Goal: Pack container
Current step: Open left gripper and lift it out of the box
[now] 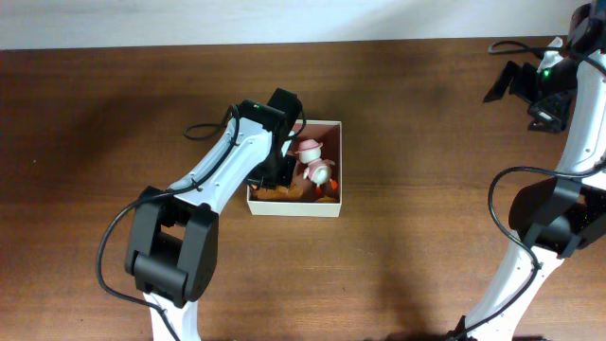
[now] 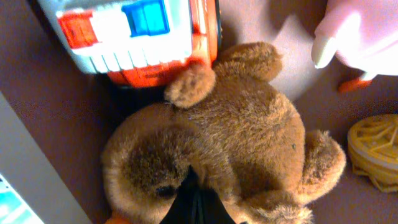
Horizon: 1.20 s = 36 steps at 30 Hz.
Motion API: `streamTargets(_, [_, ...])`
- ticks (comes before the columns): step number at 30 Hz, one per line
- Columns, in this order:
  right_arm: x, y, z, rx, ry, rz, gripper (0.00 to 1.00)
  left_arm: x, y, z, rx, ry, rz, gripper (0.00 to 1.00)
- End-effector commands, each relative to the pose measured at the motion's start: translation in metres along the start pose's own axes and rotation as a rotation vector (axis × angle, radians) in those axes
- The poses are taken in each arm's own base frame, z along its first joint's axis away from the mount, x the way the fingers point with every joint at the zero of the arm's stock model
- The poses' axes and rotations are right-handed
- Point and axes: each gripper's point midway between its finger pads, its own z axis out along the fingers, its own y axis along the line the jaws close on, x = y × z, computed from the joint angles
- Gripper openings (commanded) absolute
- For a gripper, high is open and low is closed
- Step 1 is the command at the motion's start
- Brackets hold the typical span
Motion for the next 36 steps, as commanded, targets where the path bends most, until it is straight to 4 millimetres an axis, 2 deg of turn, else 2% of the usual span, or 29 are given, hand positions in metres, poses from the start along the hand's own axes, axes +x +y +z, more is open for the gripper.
streamTargets(1, [0.002,0.005,-0.004,-0.018,-0.004,-0.016,0.99,0.01,-0.002,0.043,-0.009,0.095,0.01,0.02])
streamTargets(9, [0.002,0.005,-0.004,-0.018,-0.004,-0.016,0.99,0.009,0.0,0.045,-0.018,0.092,0.011,0.02])
streamTargets(16, [0.002,0.005,-0.004,-0.018,-0.004,-0.016,0.99,0.014,0.0,0.069,-0.026,0.14,0.011,0.02])
streamTargets(23, [0.002,0.006,-0.004,-0.018,-0.004,-0.016,0.98,0.012,-0.001,0.072,-0.024,0.135,0.011,0.02])
streamTargets(29, [0.002,0.005,-0.004,-0.018,-0.004,-0.016,0.99,0.006,-0.005,0.059,-0.002,0.13,0.01,0.02])
streamTargets(36, [0.002,0.005,-0.004,-0.018,-0.004,-0.016,0.99,-0.013,-0.008,0.015,0.004,0.097,0.01,0.02])
